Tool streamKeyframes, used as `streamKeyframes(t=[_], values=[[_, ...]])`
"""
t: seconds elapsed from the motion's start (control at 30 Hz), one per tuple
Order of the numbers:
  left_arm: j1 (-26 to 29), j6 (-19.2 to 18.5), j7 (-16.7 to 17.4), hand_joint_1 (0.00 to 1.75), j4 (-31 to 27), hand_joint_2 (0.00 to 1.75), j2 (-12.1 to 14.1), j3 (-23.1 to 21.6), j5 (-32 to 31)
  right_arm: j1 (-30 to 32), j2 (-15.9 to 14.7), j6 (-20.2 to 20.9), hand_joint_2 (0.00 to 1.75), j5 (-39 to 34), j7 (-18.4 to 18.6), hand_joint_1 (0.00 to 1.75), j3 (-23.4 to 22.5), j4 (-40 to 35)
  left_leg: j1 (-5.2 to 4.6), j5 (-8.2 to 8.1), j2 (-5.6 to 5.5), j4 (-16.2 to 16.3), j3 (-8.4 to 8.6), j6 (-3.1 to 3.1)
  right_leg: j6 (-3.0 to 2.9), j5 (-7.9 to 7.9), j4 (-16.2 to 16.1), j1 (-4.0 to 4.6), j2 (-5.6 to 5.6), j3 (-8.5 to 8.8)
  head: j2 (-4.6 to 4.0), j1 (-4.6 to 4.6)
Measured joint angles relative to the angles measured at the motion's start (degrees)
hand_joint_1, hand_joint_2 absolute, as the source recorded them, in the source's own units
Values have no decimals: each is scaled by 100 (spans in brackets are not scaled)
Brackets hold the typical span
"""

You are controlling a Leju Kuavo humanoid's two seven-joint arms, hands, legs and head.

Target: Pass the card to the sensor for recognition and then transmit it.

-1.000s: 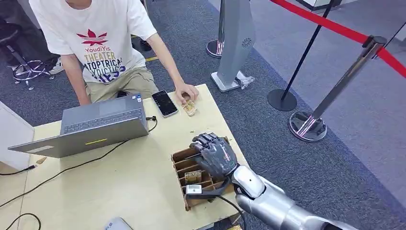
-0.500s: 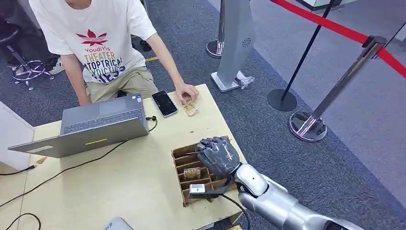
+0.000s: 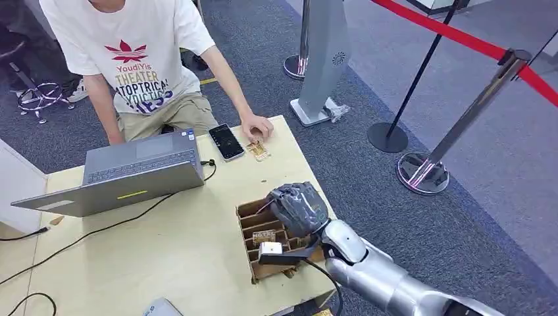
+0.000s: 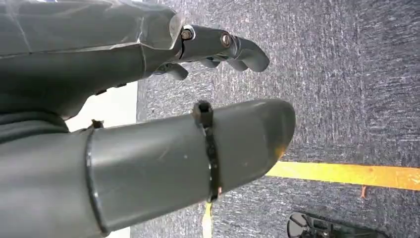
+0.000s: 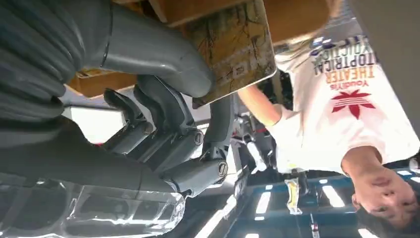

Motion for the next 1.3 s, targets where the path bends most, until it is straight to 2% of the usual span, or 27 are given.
streamKeyframes(t=[0.07, 0.1, 0.17, 0.37, 0.4, 0.43, 0.5, 0.53, 0.87, 1.1, 1.3], values=[[0, -4, -7, 0, 0, 0, 0, -2, -26, -27, 28, 99, 175, -277, -108, 166, 0, -66, 0, 0, 0, 0, -1, 0, 0, 0, 0, 0, 0, 0, 0, 2], [-2, -4, -11, 0, 0, 0, 0, -2, -33, -47, 48, 151, 175, -410, -147, 173, 0, -101, 0, 0, 0, 0, -1, 0, 0, 0, 0, 0, 1, 0, 0, 0], [-7, -7, -13, 0, 0, 0, 0, -2, -55, -94, 107, 298, 175, -756, -267, 168, -2, -190, 0, 0, 1, 0, 1, 0, 0, 0, 1, 0, 1, 0, 0, 0], [-9, -4, -28, 0, 0, 0, -2, -2, -133, -199, 282, 555, 175, -1410, -496, 171, -105, -511, 1, 1, 0, 0, 1, -1, 0, 0, 2, 0, 1, 0, 0, 0], [-12, -4, -31, 0, 0, 0, -2, -2, -136, -214, 308, 577, 175, -1461, -514, 166, -125, -553, 1, 1, 0, 0, 1, -1, 0, 0, 2, 0, 1, 0, 0, 2], [-13, 0, -33, 0, 0, 0, -2, -2, -140, -240, 343, 610, 175, -1531, -534, 173, -144, -606, 0, 1, 0, 0, 1, -1, 0, 0, 2, 0, 1, 0, 0, 0], [-16, 4, -48, 0, 0, 0, -4, -2, -160, -296, 418, 656, 175, -1625, -560, 168, -166, -709, 0, 1, 0, 0, 1, 0, 0, 0, 2, 0, 1, 0, 0, 0], [-17, 7, -57, 0, 0, 0, -7, -2, -181, -321, 448, 678, 175, -1647, -564, 173, -177, -754, 0, 1, 0, 0, 1, 0, 0, 0, 2, 0, 1, 0, 0, 2], [-56, 2, -98, 0, 0, 0, -11, -33, -385, -692, 916, 949, 175, -1907, -656, 171, -313, -1045, 1, 2, 1, 0, 2, -1, -1, 1, 3, 0, 2, 0, 0, 0], [-113, 9, -131, 0, 0, 0, -11, -192, -573, -1436, 1423, 1062, 175, -1994, -545, 173, -354, -537, 1, 7, 3, 0, 3, -3, -2, 3, 6, 0, 4, 0, 0, 0], [-145, 11, -120, 0, 0, 0, -9, -349, -728, -2149, 1812, 894, 175, -1907, -431, 175, -422, 307, 1, 8, 1, 0, 3, -3, -2, 4, 6, 0, 3, 0, 0, 0]])
